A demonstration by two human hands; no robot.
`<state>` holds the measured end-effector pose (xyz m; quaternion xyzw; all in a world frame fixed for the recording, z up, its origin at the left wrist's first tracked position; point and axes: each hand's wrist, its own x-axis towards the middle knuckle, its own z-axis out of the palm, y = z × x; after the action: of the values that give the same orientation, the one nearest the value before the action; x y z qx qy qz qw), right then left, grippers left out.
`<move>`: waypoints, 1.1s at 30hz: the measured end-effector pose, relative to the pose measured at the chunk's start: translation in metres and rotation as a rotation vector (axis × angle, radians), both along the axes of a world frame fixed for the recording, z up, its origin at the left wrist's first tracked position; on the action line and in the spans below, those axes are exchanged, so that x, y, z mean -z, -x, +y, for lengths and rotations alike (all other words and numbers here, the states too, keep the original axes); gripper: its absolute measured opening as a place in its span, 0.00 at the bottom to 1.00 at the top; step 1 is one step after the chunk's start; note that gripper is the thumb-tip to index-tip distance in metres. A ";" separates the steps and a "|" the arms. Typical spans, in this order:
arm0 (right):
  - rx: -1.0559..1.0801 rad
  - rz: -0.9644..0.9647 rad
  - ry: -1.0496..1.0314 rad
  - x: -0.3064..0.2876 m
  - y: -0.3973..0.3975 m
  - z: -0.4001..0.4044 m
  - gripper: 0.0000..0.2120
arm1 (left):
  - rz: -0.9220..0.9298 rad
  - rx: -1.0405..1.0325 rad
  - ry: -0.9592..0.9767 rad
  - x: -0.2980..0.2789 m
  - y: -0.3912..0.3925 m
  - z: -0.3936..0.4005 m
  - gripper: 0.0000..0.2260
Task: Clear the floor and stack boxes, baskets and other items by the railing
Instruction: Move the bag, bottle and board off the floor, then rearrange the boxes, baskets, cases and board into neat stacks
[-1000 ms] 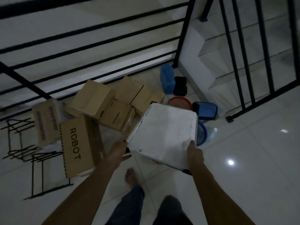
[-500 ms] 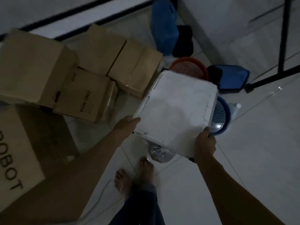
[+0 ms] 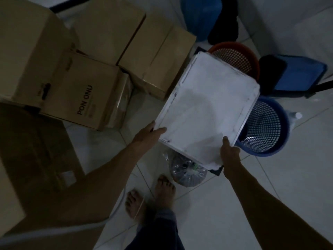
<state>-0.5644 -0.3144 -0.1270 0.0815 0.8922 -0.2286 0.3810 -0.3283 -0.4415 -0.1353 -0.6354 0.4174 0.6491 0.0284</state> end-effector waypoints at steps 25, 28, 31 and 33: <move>-1.276 0.184 0.250 -0.383 -0.195 -0.034 0.29 | -0.025 -0.322 0.228 -0.422 -0.208 0.080 0.10; -1.402 0.138 0.292 -0.422 -0.228 -0.024 0.33 | -0.092 -0.323 0.315 -0.463 -0.240 0.109 0.13; -1.508 0.109 0.342 -0.460 -0.263 -0.013 0.32 | -0.151 -0.336 0.388 -0.494 -0.275 0.142 0.11; -1.561 0.098 0.402 -0.484 -0.287 -0.004 0.28 | -0.214 -0.363 0.436 -0.512 -0.297 0.165 0.16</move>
<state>-0.2778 -0.3189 0.3567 -0.6453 0.6494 -0.0560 0.3984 -0.0309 -0.2762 0.3765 -0.7555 0.4212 0.4680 -0.1813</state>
